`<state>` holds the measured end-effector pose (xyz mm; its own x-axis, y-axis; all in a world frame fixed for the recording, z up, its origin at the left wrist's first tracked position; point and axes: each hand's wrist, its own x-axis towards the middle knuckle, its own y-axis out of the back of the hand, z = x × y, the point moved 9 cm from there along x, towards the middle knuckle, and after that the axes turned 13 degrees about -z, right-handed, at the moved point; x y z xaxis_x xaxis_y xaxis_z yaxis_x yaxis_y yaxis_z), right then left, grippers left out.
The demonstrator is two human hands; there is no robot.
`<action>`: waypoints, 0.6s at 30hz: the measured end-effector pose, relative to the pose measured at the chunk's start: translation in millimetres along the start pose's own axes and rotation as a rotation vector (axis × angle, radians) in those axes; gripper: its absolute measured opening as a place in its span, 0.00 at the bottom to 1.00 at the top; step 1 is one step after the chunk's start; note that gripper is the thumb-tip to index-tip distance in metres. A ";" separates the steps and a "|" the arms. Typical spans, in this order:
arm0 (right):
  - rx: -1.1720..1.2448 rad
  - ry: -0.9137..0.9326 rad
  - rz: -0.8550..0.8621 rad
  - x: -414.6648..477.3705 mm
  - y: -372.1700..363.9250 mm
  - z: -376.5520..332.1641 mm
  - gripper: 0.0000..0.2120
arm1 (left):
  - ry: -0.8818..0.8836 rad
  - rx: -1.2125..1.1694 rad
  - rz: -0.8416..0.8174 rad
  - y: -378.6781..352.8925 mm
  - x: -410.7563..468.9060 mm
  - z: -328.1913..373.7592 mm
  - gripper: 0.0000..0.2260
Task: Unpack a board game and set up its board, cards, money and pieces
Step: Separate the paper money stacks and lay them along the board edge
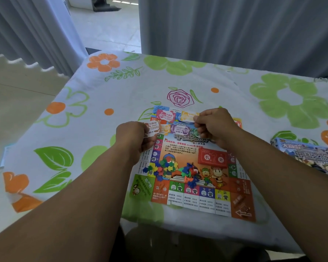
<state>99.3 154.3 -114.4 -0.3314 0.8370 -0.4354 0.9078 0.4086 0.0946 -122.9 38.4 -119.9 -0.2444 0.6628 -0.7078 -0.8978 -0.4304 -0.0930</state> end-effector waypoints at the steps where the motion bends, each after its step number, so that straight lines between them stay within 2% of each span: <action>1: -0.009 -0.010 -0.020 0.9 -4.6 0.2 0.06 | -0.001 -0.004 0.007 1.3 -0.5 -0.3 0.05; 7: -0.076 -0.044 -0.139 6.6 -50.9 -1.1 0.09 | -0.027 -0.013 0.045 18.1 -1.7 2.9 0.05; 18: -0.165 -0.061 -0.114 12.5 -73.9 -0.8 0.13 | -0.023 -0.009 0.012 23.1 4.0 3.8 0.06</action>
<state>27.9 134.8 -126.1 -0.4090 0.7603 -0.5046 0.8091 0.5578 0.1847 -146.0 33.4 -122.2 -0.2637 0.6717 -0.6923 -0.8915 -0.4438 -0.0910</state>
